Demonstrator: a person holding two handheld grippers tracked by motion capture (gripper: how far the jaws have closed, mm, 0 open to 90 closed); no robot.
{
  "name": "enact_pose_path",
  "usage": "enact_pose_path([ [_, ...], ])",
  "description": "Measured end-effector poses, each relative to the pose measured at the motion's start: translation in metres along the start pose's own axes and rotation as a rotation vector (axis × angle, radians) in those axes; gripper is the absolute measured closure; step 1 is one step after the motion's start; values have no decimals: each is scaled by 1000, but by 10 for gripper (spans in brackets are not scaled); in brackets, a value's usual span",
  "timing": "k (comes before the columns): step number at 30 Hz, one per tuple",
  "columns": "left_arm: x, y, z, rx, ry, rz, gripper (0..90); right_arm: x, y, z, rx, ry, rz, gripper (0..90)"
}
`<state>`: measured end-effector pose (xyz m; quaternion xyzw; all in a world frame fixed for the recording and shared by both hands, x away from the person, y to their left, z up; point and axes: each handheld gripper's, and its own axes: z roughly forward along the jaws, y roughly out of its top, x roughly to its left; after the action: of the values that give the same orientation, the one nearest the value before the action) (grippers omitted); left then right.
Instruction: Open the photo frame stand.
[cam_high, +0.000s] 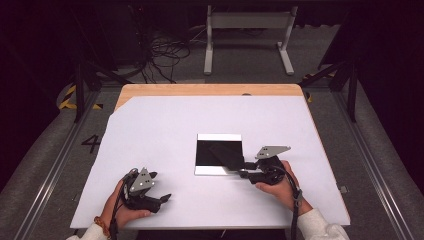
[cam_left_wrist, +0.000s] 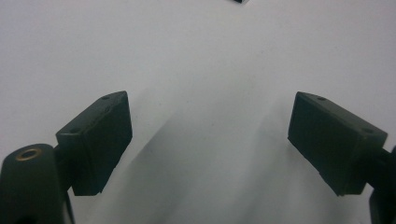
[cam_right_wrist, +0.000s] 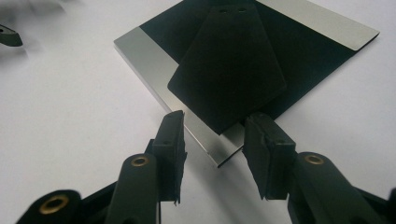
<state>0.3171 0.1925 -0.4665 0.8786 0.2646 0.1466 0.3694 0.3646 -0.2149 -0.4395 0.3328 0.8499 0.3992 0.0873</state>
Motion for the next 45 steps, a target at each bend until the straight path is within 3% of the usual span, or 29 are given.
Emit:
enact_pose_path([
  [10, 0, 0, 0, -1, 1, 0, 144, 0, 4, -2, -58, 20, 19, 524],
  [24, -1, 0, 1, 4, -6, 6, 147, -2, 11, -5, -115, 42, 63, 548],
  [45, -2, 0, 1, 6, -9, 8, 147, -1, 20, -6, -148, 57, 97, 501],
])
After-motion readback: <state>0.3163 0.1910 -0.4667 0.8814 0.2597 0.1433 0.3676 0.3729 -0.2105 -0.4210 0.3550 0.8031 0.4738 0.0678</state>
